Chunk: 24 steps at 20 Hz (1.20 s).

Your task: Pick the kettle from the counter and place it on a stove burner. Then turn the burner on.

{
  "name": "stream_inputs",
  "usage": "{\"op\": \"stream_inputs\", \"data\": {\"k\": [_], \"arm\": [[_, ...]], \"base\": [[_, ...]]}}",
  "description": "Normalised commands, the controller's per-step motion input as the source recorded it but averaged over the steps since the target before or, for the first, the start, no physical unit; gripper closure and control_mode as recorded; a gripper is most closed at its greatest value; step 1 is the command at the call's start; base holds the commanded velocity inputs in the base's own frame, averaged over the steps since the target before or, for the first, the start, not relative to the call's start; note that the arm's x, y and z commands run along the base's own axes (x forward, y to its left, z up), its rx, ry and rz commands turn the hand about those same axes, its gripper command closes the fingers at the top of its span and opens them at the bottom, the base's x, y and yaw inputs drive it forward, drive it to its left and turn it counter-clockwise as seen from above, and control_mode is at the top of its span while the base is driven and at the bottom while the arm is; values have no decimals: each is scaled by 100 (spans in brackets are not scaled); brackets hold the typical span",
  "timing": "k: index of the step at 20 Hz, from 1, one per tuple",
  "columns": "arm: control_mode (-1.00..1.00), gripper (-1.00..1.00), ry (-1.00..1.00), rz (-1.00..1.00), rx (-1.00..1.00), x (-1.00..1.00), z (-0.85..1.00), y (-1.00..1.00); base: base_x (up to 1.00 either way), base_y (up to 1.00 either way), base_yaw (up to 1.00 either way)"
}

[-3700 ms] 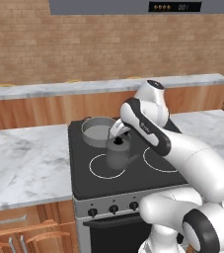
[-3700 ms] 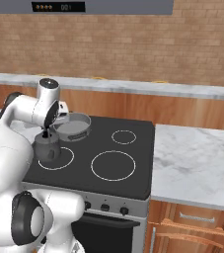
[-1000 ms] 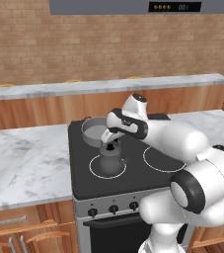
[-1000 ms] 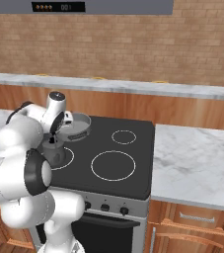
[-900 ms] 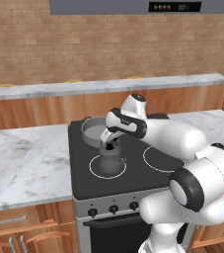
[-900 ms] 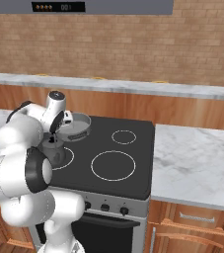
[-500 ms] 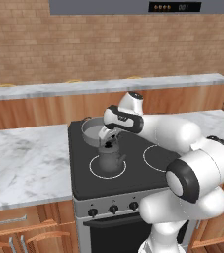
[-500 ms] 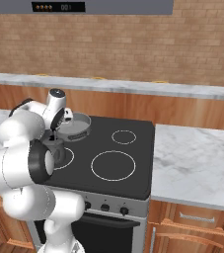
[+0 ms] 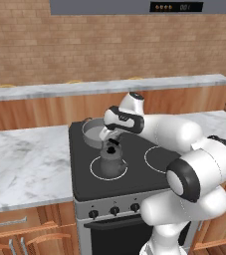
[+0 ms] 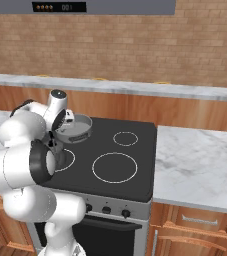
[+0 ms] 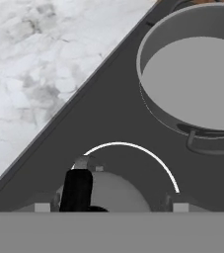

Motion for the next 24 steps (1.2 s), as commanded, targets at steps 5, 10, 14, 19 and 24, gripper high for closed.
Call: {"op": "stream_inputs", "data": {"k": [5,10,14,19,24], "arm": [[-100,-100,0,0,0,0,0,0],[-100,-100,0,0,0,0,12,0],[-100,-100,0,1,0,-17,40,0],[-100,-100,-1,7,0,-38,48,3],[-100,-100,-4,5,-3,-75,13,11]], "base": [[0,0,0],[0,0,0],[0,0,0],[0,0,0],[0,0,0]]}}
